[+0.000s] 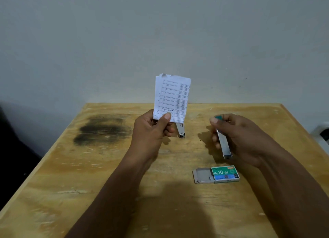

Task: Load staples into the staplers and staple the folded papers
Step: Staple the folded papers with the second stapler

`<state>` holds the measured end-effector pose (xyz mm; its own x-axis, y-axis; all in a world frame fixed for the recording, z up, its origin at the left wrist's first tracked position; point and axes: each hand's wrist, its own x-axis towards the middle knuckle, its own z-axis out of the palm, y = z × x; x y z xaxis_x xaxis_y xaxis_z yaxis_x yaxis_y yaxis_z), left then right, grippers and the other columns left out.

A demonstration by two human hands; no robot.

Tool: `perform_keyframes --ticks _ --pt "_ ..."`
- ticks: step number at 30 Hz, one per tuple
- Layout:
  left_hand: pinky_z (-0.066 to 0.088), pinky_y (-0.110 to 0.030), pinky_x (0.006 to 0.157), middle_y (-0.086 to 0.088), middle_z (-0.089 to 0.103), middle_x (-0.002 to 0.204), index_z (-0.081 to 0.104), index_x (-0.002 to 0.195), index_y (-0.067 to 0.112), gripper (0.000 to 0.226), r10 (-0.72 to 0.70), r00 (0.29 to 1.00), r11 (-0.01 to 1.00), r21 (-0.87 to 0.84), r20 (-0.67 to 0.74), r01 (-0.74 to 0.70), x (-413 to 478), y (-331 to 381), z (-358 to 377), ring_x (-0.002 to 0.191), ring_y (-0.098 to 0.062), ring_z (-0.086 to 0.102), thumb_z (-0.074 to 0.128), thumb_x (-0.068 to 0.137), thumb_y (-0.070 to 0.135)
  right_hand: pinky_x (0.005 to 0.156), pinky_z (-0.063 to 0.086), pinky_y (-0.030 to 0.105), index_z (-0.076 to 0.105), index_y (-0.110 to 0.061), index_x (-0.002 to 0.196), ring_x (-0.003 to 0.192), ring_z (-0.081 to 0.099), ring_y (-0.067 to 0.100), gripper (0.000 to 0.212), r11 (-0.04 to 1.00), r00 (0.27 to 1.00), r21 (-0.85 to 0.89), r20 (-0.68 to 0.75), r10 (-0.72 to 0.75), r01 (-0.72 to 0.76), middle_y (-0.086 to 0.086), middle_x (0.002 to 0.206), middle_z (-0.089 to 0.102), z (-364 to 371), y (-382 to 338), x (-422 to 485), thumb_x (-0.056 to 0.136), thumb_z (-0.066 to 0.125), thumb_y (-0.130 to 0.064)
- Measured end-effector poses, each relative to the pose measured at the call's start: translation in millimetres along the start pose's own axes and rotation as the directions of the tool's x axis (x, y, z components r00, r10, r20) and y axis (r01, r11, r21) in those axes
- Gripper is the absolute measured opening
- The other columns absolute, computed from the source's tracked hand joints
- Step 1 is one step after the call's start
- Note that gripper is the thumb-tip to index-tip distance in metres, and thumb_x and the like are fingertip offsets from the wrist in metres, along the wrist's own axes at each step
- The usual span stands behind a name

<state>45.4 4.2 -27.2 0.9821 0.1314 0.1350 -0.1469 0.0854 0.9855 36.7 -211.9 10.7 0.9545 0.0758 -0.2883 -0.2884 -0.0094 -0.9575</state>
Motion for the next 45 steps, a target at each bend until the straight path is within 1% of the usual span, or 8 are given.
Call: perform_keyframes --ticks 4,7,10,19,35,40,42,45 --pt "0.054 -0.033 0.064 -0.023 0.073 0.088 0.072 0.114 0.012 0.017 0.035 0.998 0.997 0.066 0.049 -0.038 -1 1 1 0.066 -0.015 0.062 0.062 0.100 0.012 0.040 0.039 0.023 0.063 -0.009 0.118 0.058 0.054 0.017 0.047 0.968 0.982 0.251 0.179 -0.055 0.009 0.008 0.109 0.075 9 -4 -4 0.083 0.061 -0.039" --pt "0.054 -0.030 0.062 -0.030 0.068 0.086 0.070 0.117 0.007 0.019 0.038 0.993 0.995 0.089 0.111 -0.048 -4 3 2 0.064 -0.016 0.061 0.060 0.100 0.009 0.038 0.028 0.017 0.068 -0.012 0.112 0.046 0.042 0.009 0.045 0.994 0.960 0.111 0.278 -0.032 0.001 0.004 0.083 0.074 16 1 -2 0.087 0.060 -0.049" --pt "0.053 -0.027 0.059 -0.026 0.070 0.085 0.069 0.120 0.004 0.022 0.029 0.983 0.994 0.101 0.182 -0.048 -6 3 3 0.063 -0.015 0.061 0.061 0.100 0.009 0.039 0.028 0.017 0.075 -0.014 0.091 0.037 0.040 0.007 0.047 0.994 0.979 -0.072 0.194 -0.066 0.081 0.002 0.059 0.065 24 4 -2 0.086 0.058 -0.057" --pt "0.051 -0.037 0.056 -0.009 0.063 0.064 0.069 0.116 0.005 0.018 -0.037 0.968 0.990 0.144 0.248 0.001 -9 3 4 0.055 -0.015 0.058 0.062 0.099 0.010 0.040 0.035 0.021 0.076 -0.022 0.104 0.056 0.050 0.014 0.043 0.961 0.959 -0.151 0.202 -0.199 0.231 -0.001 0.072 0.068 25 8 -3 0.080 0.062 -0.054" --pt "0.052 -0.047 0.059 -0.005 0.062 0.061 0.061 0.083 0.001 0.020 -0.018 0.977 0.987 0.160 0.214 -0.017 -16 13 8 0.053 -0.016 0.060 0.062 0.099 0.012 0.041 0.038 0.019 0.071 -0.022 0.107 0.049 0.046 0.015 0.030 0.893 0.901 -0.181 0.224 -0.371 0.413 0.004 0.069 0.066 19 12 6 0.082 0.067 -0.038" --pt "0.056 -0.047 0.059 -0.003 0.067 0.059 0.063 0.083 0.004 0.021 0.013 1.000 0.984 0.179 0.010 -0.015 -8 10 2 0.054 -0.021 0.062 0.061 0.101 0.015 0.048 0.039 0.022 0.072 -0.019 0.100 0.052 0.051 0.004 0.030 0.889 0.938 -0.302 0.146 -0.314 0.345 -0.013 0.062 0.064 15 7 7 0.087 0.063 -0.044" --pt "0.056 -0.045 0.060 -0.003 0.069 0.060 0.062 0.085 0.008 0.018 0.001 0.989 0.981 0.194 -0.146 0.028 0 6 -8 0.054 -0.021 0.063 0.062 0.100 0.018 0.062 0.047 0.028 0.069 -0.024 0.101 0.070 0.060 0.004 0.016 0.846 0.943 -0.424 0.070 -0.326 0.324 -0.012 0.085 0.069 2 7 13 0.091 0.064 -0.035" --pt "0.054 -0.040 0.056 -0.017 0.072 0.078 0.054 0.100 0.017 0.009 -0.019 0.953 0.969 0.228 -0.303 0.092 10 0 -24 0.052 -0.019 0.065 0.062 0.097 0.016 0.076 0.050 0.036 0.060 -0.020 0.128 0.093 0.059 0.018 0.041 0.667 0.915 -0.711 -0.085 -0.395 0.222 0.003 0.113 0.064 -16 12 26 0.089 0.066 -0.031"
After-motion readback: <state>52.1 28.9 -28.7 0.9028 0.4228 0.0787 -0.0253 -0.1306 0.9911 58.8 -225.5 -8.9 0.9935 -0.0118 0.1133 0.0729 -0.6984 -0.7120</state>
